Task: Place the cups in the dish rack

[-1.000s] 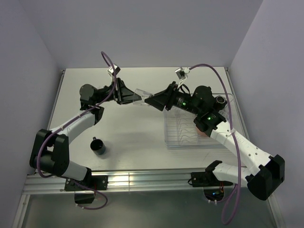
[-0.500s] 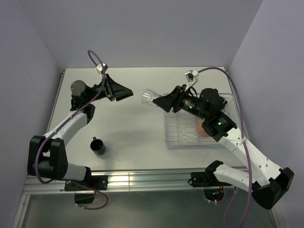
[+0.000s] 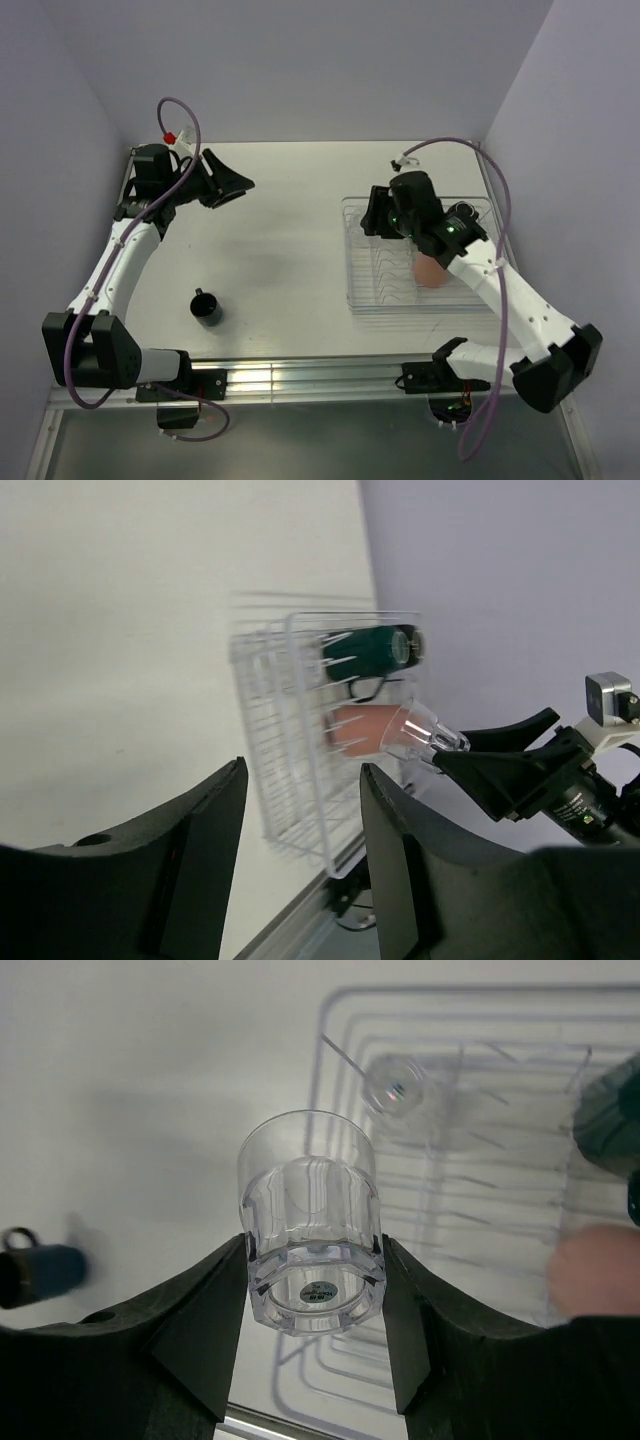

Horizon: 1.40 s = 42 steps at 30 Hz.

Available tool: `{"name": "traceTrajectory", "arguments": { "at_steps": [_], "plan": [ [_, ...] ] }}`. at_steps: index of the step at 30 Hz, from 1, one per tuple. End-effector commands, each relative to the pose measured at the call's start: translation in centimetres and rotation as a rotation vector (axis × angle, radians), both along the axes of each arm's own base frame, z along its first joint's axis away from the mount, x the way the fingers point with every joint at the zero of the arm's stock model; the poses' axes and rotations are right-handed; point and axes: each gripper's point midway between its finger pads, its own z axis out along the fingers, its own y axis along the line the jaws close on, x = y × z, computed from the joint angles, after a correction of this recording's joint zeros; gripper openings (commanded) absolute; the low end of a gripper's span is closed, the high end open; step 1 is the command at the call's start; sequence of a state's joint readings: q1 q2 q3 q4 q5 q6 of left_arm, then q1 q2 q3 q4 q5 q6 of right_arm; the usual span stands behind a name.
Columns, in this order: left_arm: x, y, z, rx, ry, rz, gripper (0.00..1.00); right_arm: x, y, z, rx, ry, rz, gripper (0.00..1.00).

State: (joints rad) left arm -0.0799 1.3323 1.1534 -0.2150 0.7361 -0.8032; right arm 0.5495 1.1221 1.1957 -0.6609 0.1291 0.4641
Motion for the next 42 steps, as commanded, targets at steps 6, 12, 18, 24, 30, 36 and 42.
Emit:
{"name": "traceTrajectory", "arguments": {
  "at_steps": [6,12,18,24,30,36,42],
  "plan": [
    [-1.3,2.6,-1.2,0.21,0.02,0.08,0.54,0.2,-2.0,-7.7,-0.239,0.195,-0.026,0.0],
    [-1.5,2.7,-1.4,0.22,0.021,0.074,0.54,1.2,-0.9,-11.0,-0.271,0.269,0.001,0.0],
    [-1.5,2.7,-2.3,0.23,0.038,0.067,0.54,2.1,-0.3,-13.1,-0.307,0.314,0.005,0.0],
    [-1.5,2.7,-3.0,0.235,0.051,0.061,0.54,3.0,0.3,-14.3,-0.331,0.345,0.01,0.0],
    [-1.4,2.8,-3.5,0.247,0.059,0.064,0.54,3.5,0.7,-15.2,-0.361,0.366,0.012,0.02],
    [-1.4,2.7,-4.0,0.246,0.068,0.057,0.54,3.6,0.8,-15.9,-0.39,0.381,0.008,0.26],
    [-1.3,2.8,-4.4,0.25,0.078,0.056,0.54,3.8,0.6,-16.0,-0.409,0.384,-0.004,0.52]
  ]
}}
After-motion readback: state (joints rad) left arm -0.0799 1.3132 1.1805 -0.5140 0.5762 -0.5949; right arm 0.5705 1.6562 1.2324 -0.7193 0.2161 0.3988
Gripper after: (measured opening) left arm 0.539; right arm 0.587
